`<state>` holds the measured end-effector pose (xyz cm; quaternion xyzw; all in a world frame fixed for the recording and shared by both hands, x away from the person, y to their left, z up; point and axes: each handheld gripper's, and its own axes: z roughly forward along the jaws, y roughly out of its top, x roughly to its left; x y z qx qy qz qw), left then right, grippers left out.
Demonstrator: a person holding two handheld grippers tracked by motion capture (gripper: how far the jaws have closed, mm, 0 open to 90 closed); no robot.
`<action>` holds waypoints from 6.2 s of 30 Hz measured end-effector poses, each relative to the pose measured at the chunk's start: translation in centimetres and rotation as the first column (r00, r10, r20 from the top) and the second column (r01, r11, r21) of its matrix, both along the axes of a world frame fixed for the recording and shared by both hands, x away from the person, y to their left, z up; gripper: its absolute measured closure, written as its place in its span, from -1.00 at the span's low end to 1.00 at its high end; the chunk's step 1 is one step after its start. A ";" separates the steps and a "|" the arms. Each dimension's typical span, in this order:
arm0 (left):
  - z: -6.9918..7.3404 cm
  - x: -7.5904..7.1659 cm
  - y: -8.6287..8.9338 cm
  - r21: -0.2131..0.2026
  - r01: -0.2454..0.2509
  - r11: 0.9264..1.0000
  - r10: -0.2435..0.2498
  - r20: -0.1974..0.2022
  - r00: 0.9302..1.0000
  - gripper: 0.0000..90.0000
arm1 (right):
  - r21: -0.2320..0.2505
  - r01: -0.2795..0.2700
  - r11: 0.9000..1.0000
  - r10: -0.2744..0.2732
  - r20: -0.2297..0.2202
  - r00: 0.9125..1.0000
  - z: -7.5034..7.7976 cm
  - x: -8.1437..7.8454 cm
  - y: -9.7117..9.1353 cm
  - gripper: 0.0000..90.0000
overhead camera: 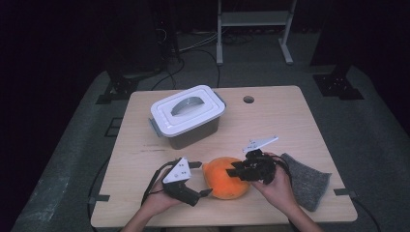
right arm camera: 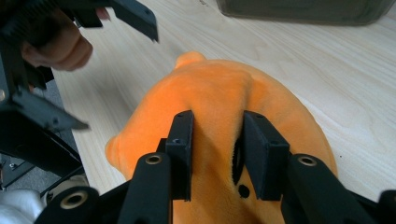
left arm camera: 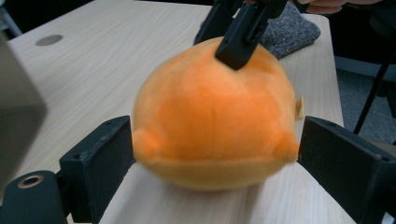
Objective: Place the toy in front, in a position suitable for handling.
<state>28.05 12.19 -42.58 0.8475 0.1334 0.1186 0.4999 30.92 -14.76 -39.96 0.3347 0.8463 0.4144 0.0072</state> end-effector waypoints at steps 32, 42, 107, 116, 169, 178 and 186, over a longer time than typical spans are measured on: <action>-1.2 1.9 -1.5 0.027 0.000 1.000 0.001 -0.025 1.000 -0.81 | 0.113 -0.018 0.993 0.010 0.067 0.998 1.1 -1.3 -5.4 -0.16; -1.3 1.9 -1.5 0.020 0.004 1.000 -0.003 -0.035 0.999 -0.84 | -0.060 0.081 0.995 -0.079 0.035 0.996 -2.0 -0.3 -11.3 -0.20; -0.9 2.5 -2.5 0.060 0.017 0.998 -0.012 -0.095 0.995 -0.51 | 0.028 -0.109 0.994 0.106 0.110 0.988 -0.7 -1.3 -6.3 0.69; -1.1 2.3 -2.2 0.068 0.043 0.997 -0.037 -0.087 0.996 -0.52 | 0.051 -0.063 0.997 0.060 0.056 0.997 -1.1 -0.8 -7.8 0.69; -0.7 2.2 -3.4 0.062 0.063 0.996 -0.061 -0.043 0.997 -0.57 | 0.007 -0.049 0.999 0.048 0.104 0.993 -0.8 -0.9 -7.6 0.67; -0.5 3.1 -4.5 0.003 -0.027 1.000 0.028 -0.103 0.994 -0.46 | 0.036 -0.156 0.987 0.147 0.181 0.972 1.5 -2.5 -4.3 0.68; -0.6 3.1 -4.4 0.011 -0.030 0.999 0.031 -0.104 0.994 -0.48 | -0.017 -0.185 0.983 0.185 0.161 0.969 0.1 -2.3 -3.6 0.67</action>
